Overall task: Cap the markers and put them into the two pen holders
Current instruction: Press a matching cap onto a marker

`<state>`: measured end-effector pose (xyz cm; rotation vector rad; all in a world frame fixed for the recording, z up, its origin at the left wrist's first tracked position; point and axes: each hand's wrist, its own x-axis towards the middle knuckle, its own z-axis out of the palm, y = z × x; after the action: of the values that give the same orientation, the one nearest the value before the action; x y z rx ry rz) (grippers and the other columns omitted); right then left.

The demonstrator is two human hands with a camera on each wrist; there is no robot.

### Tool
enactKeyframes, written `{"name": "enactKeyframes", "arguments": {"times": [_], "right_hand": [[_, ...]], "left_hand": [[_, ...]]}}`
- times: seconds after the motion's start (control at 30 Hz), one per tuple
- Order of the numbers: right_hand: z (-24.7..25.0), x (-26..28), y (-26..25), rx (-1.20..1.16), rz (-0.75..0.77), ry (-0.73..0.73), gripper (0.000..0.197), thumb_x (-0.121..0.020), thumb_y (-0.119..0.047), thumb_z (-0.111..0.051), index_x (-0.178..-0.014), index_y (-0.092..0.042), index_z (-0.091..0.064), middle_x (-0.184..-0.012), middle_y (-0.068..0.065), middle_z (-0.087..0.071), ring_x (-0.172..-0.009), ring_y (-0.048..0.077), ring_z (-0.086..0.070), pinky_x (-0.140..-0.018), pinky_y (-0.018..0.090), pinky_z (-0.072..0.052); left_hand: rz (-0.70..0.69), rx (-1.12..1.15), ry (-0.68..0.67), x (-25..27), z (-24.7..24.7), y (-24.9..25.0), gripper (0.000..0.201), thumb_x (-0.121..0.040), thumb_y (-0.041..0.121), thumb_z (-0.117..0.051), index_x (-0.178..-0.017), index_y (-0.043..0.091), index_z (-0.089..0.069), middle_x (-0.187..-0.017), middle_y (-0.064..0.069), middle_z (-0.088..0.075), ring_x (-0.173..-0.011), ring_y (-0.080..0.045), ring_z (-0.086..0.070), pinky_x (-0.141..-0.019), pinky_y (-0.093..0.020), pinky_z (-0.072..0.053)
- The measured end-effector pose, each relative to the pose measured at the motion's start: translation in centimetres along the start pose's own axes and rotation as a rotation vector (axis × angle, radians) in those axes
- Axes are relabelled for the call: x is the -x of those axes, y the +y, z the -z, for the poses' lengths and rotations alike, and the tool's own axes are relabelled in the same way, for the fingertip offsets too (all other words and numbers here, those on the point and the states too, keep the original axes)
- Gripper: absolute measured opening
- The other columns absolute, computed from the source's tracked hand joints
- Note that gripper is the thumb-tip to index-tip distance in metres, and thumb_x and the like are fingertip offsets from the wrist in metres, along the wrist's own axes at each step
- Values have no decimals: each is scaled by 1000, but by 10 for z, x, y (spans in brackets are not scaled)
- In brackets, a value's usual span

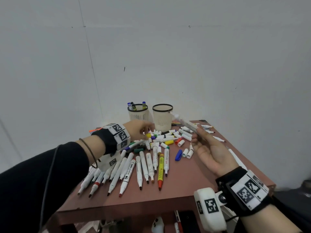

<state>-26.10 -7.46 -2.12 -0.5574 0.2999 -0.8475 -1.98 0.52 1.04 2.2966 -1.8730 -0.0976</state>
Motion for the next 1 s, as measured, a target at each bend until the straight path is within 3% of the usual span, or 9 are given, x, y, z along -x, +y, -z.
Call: {"name": "enactKeyframes", "arguments": {"times": [0.13,0.27,0.4,0.47,0.57,0.67,0.77,0.9,1.0], "right_hand": [[-7,12,2,-24,24,10,10,-84,-4,-59,-93,-4,-62,-83,8,-60,-72,13,-56,-62,17,-54],[-15,23,7,-42,45,-29,29,-87,-9,-59,-115,-4,-59,-99,13,-66,-82,18,-68,-84,26,-53],[-23,31,13,-65,76,-57,35,-90,-8,-55,-124,0,-54,-106,15,-65,-85,20,-70,-85,26,-54],[-27,36,16,-36,95,-76,26,-92,-7,-54,-116,0,-56,-104,16,-65,-87,23,-70,-78,25,-57],[-33,47,18,49,140,-116,23,-91,-8,-54,-112,-1,-57,-109,18,-64,-101,28,-65,-74,24,-57],[-41,57,18,131,203,-162,14,-93,-7,-51,-103,-3,-60,-102,16,-67,-101,28,-63,-78,26,-57],[-46,66,16,186,262,-185,12,-94,-5,-48,-96,-6,-60,-90,11,-70,-89,23,-66,-76,25,-58],[-49,74,12,236,288,-207,12,-94,-6,-47,-95,-7,-59,-91,13,-69,-81,20,-67,-73,24,-58],[-50,77,10,263,301,-235,11,-92,-6,-48,-96,-7,-59,-88,12,-69,-81,20,-68,-73,23,-57]], "left_hand": [[34,238,209,31,12,13,20,-86,15,-67,-103,24,-64,-85,9,-56,-72,-4,-57,-58,-7,-44],[94,561,413,64,15,28,16,-78,5,-74,-87,16,-66,-79,4,-66,-57,5,-60,-55,-6,-44],[117,895,520,95,18,45,19,-76,-3,-73,-92,2,-65,-75,-1,-68,-54,1,-63,-51,-7,-44],[118,1024,547,106,20,51,21,-77,-4,-71,-96,0,-64,-79,-7,-68,-53,0,-63,-48,-8,-43],[126,1126,577,118,20,54,21,-79,2,-71,-98,9,-68,-81,-5,-70,-61,-4,-64,-52,-11,-45],[107,1214,561,128,20,56,23,-78,7,-71,-101,10,-69,-88,-7,-74,-83,-17,-70,-66,-18,-53],[66,1345,504,137,20,61,33,-71,11,-69,-103,4,-67,-97,-14,-73,-94,-24,-70,-82,-25,-56],[37,1500,481,145,22,65,37,-68,9,-65,-104,1,-66,-100,-17,-72,-94,-25,-69,-79,-22,-56],[22,1496,474,149,24,66,35,-68,9,-66,-102,2,-66,-99,-16,-72,-93,-24,-70,-78,-21,-56]]}}
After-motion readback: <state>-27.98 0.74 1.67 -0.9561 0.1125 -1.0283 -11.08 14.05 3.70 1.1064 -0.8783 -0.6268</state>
